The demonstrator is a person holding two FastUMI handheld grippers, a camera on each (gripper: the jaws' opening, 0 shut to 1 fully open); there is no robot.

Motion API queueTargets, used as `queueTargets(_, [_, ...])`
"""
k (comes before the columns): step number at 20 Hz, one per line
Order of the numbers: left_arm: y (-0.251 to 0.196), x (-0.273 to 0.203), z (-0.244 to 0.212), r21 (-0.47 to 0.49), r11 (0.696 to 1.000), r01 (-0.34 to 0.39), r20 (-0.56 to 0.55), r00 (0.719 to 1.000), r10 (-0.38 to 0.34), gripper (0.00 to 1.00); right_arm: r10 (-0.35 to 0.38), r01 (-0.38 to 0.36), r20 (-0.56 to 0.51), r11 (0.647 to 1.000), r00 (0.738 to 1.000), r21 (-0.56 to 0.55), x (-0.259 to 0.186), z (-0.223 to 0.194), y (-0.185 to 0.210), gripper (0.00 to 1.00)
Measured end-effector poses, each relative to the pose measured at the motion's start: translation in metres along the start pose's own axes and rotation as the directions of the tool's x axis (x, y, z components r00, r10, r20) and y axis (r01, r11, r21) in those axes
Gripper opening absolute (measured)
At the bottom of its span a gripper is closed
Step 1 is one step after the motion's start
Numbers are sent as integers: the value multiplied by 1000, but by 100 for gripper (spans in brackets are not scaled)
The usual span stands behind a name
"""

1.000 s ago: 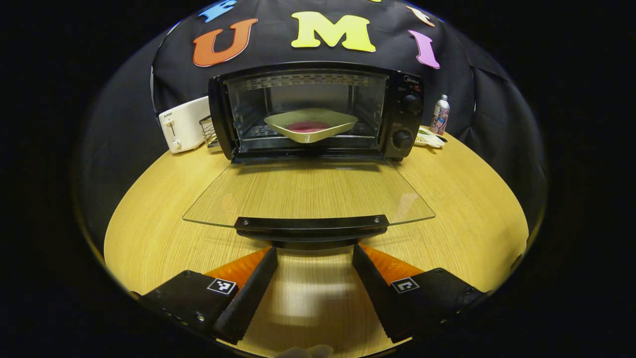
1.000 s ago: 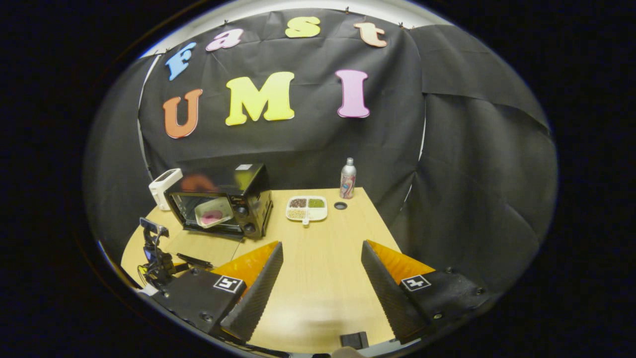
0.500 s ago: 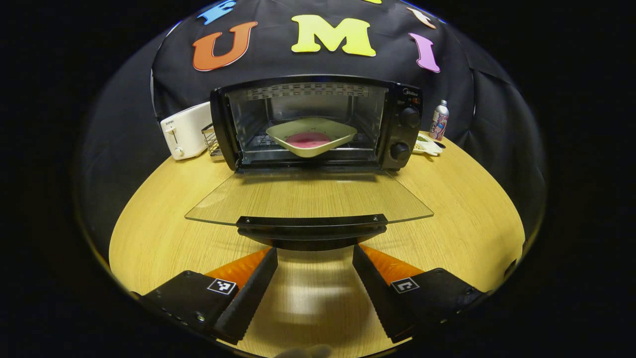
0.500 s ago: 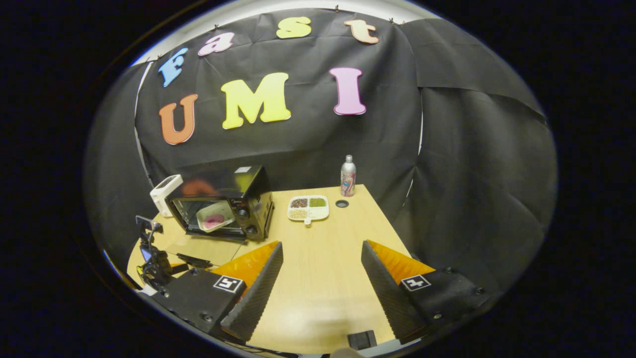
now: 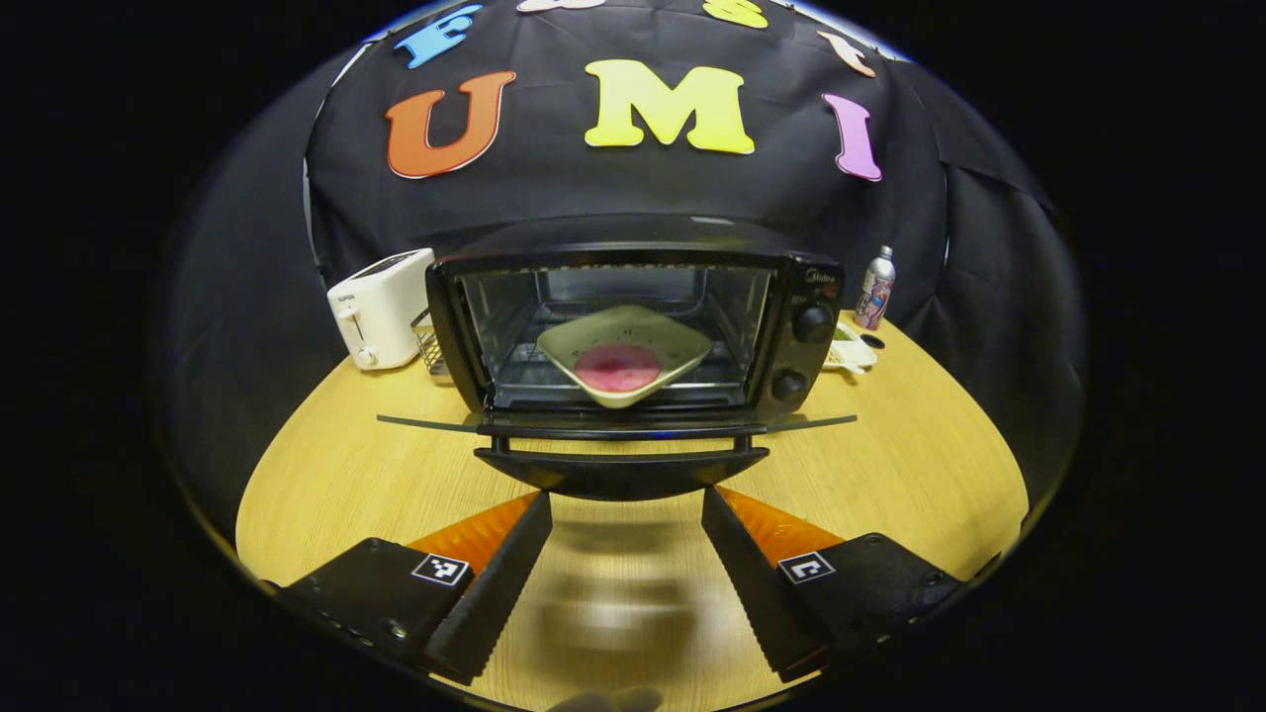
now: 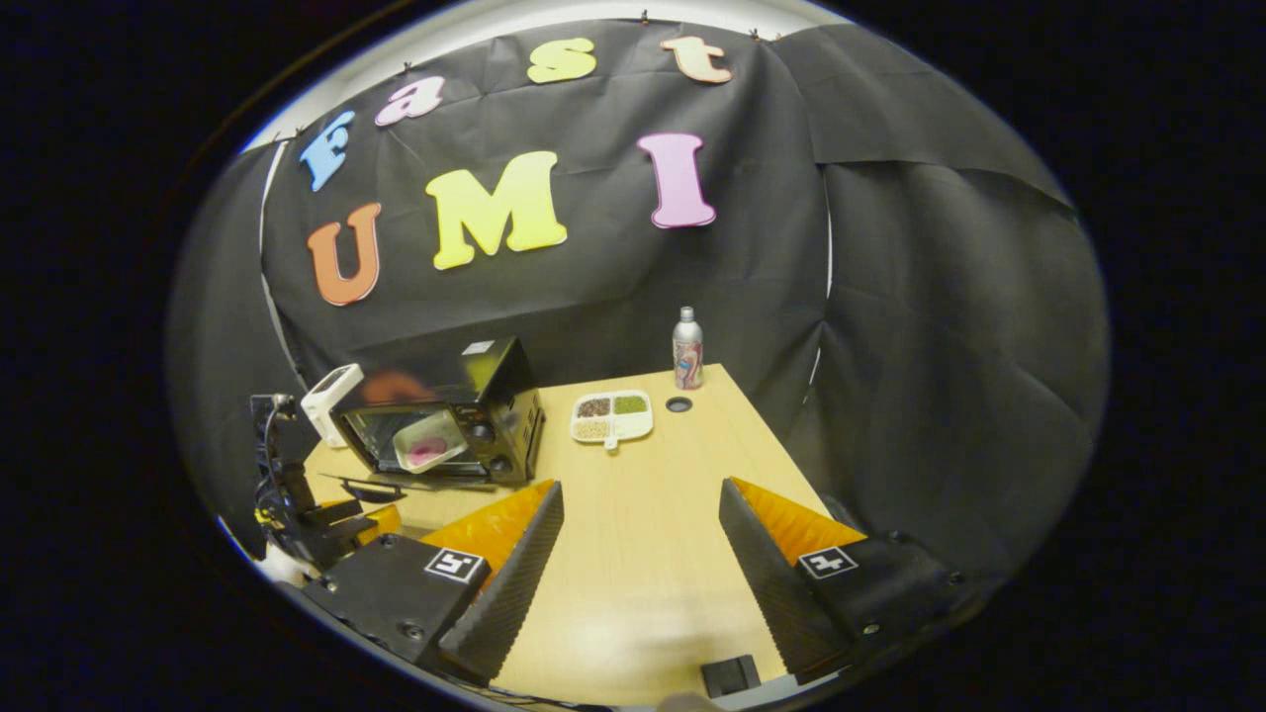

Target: Open the electric oven with the left hand, put the food in, and close the electric oven.

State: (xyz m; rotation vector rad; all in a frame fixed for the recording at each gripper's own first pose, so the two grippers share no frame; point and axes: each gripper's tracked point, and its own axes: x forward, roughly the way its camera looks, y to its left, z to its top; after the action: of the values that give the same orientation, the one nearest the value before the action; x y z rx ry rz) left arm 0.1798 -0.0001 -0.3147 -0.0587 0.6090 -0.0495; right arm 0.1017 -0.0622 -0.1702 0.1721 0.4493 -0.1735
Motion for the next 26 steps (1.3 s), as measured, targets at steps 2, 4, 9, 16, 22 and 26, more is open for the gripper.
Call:
queueTargets(2, [-2,1,16,4,1000,3,23,1000,-3,98,0,0,3,1000,1000,14,0,0,-3,95])
queueTargets(4, [-2,3,28,12,1000,0,37,999,-1,98,3,-3,4,1000,1000,30,1,0,-3,95])
queueTargets(9, [-1,15,63,18,1000,-2,79,997,1,98,0,-1,16,1000,1000,29,0,3,-5,95])
queueTargets(16, [-5,17,90,14,1000,-6,129,992,4,98,12,-13,40,1000,999,15,-3,14,3,95])
queueTargets(22, [-5,-42,93,11,999,47,197,979,-48,98,3,-3,80,1000,997,-8,-20,34,16,95])
queueTargets(26, [-7,-93,86,29,993,114,220,968,-117,98,12,-9,109,999,994,-31,-29,37,40,95])
